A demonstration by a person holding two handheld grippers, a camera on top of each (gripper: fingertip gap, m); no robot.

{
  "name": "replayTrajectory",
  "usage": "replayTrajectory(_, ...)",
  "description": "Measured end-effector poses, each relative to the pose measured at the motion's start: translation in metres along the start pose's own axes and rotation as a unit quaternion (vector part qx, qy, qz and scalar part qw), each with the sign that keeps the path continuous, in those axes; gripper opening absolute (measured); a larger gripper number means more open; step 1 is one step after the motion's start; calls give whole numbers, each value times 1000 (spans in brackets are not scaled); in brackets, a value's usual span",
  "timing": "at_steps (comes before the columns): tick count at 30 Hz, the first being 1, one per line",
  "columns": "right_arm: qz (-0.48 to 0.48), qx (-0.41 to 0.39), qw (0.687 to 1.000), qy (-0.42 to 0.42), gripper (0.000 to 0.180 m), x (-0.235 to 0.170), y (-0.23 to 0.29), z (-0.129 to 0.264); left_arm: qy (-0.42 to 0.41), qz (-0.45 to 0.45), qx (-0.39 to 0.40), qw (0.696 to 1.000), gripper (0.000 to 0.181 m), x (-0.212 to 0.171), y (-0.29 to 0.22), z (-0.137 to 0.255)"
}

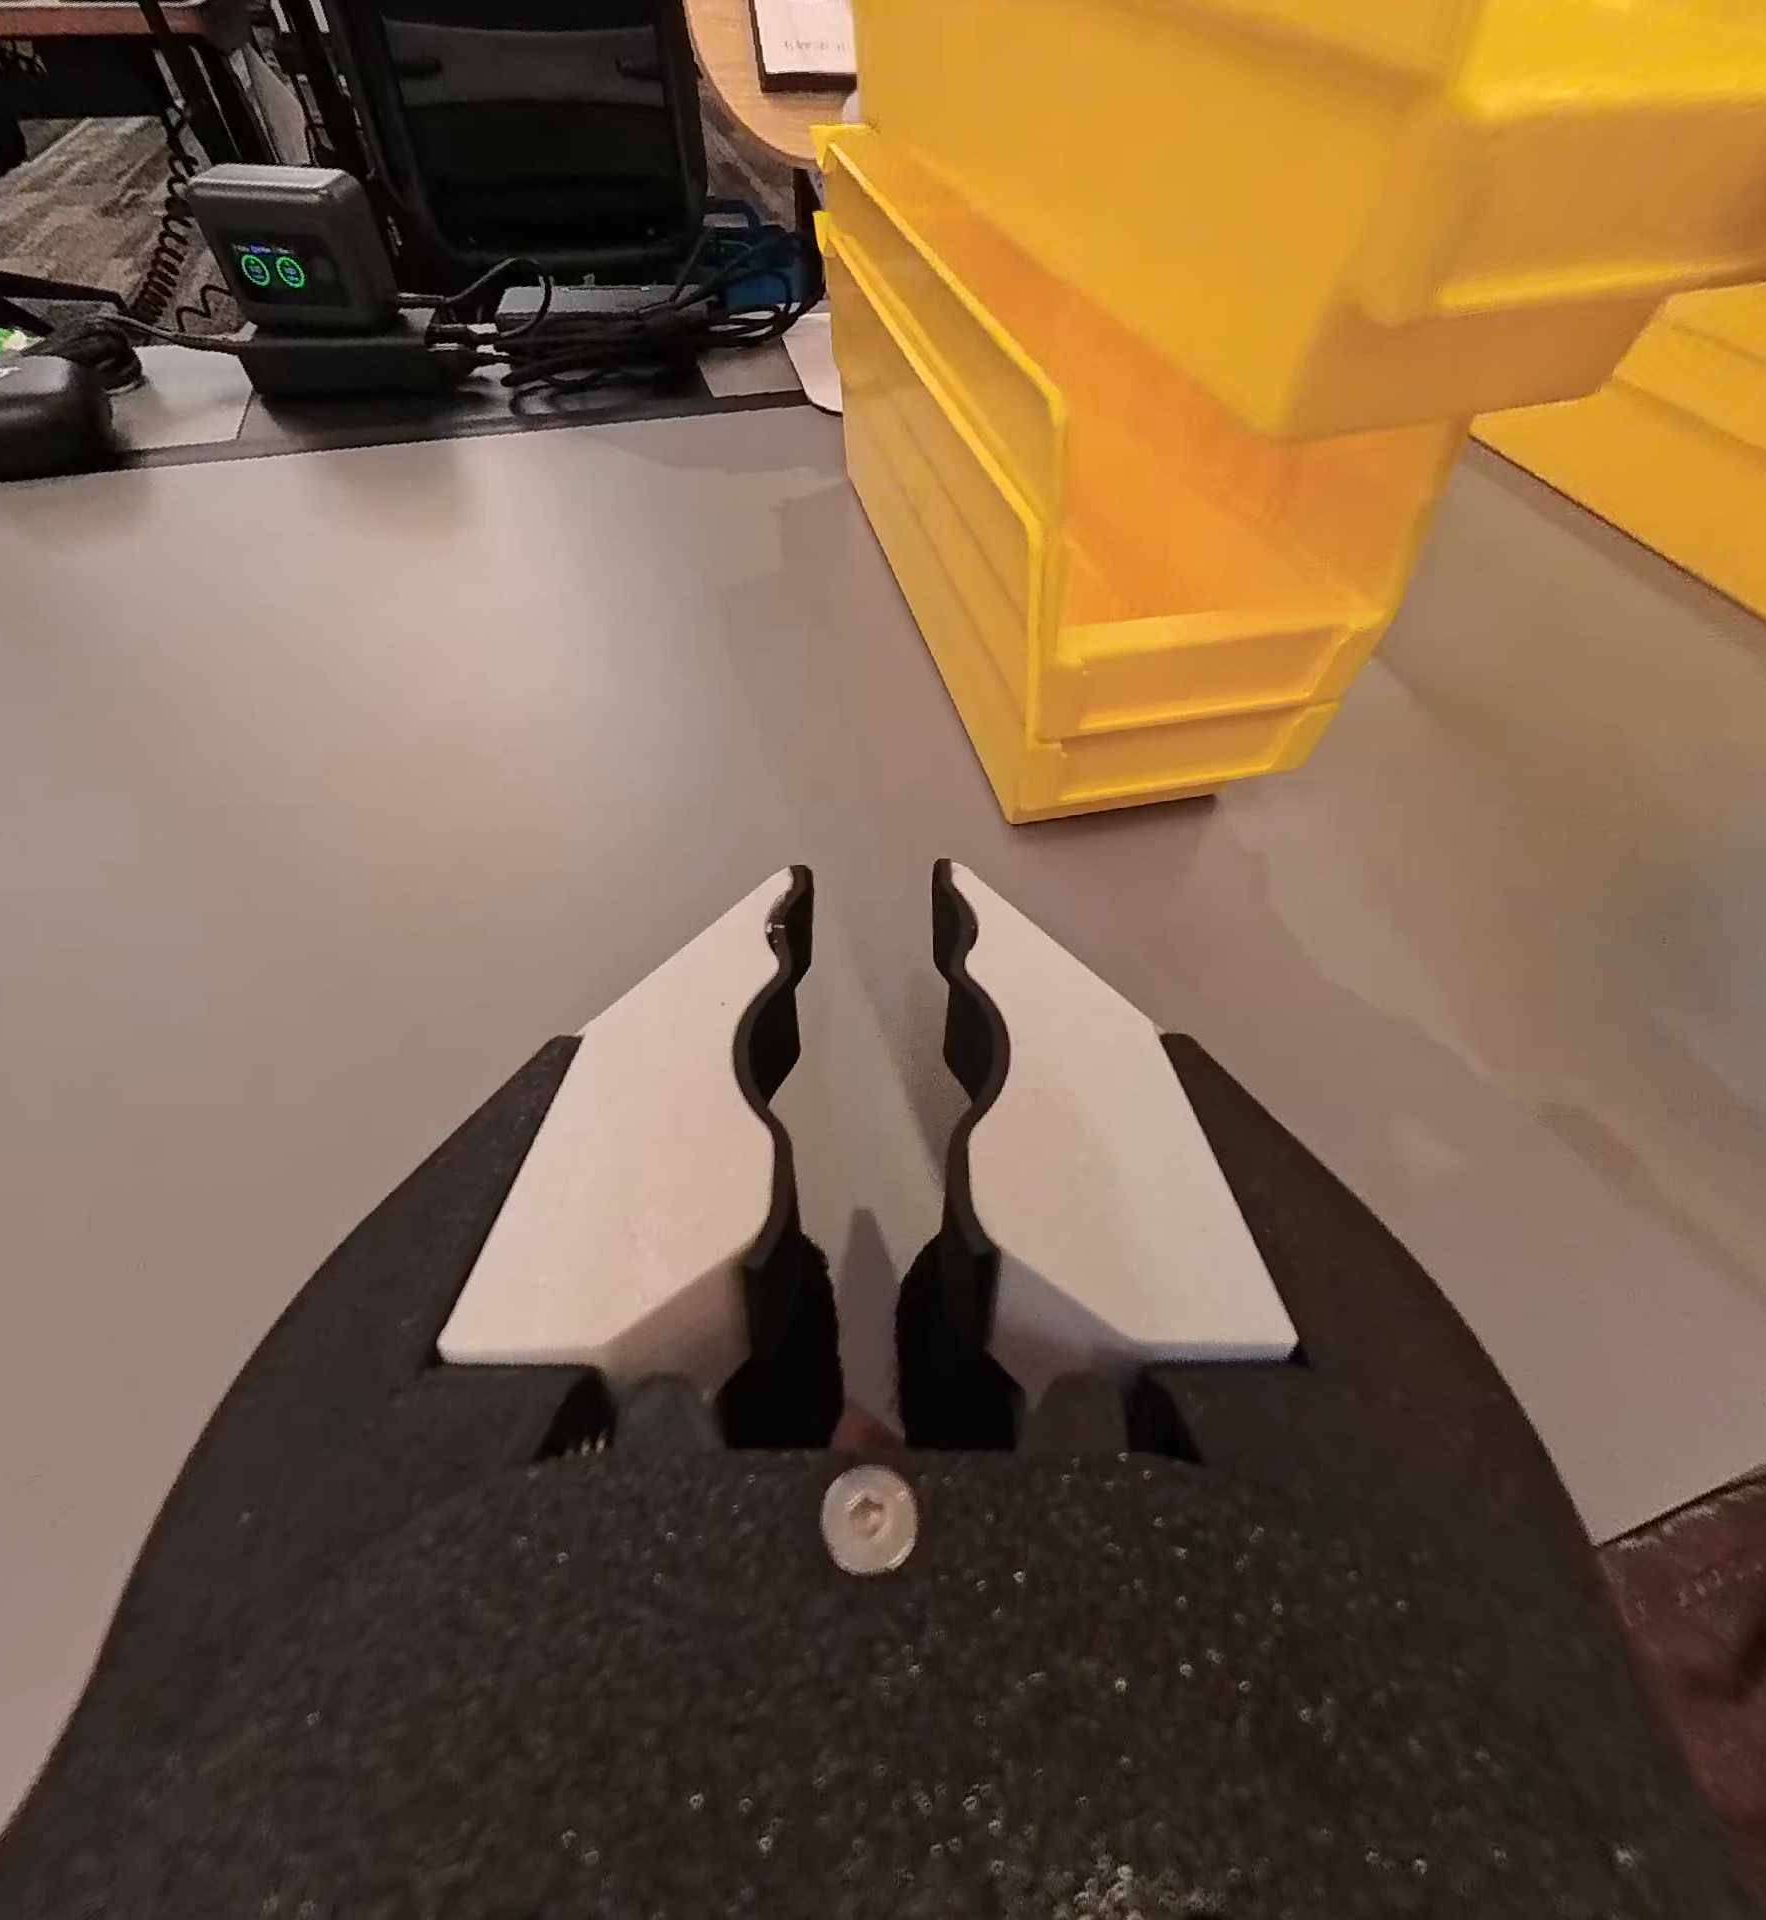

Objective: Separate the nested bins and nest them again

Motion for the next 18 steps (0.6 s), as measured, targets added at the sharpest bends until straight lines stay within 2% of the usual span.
replayTrajectory(8,9,-16,1000,-6,3,-9,24,-11,0,4,-4,1000,21,0,1,-1)
replayTrajectory(18,-35,-47,998,22,3,-31,3,-31,1,4,-10,1000,21,-1,0,-1)
Point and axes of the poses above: each gripper's, where its closed fingertips meet, z back along the fingers, x out of its top, y = z × x across the jaws, the point moved 7 cm from there along z, back along the fingers, and after that the axes turned 1 degree about x, right-handed, at the moved point
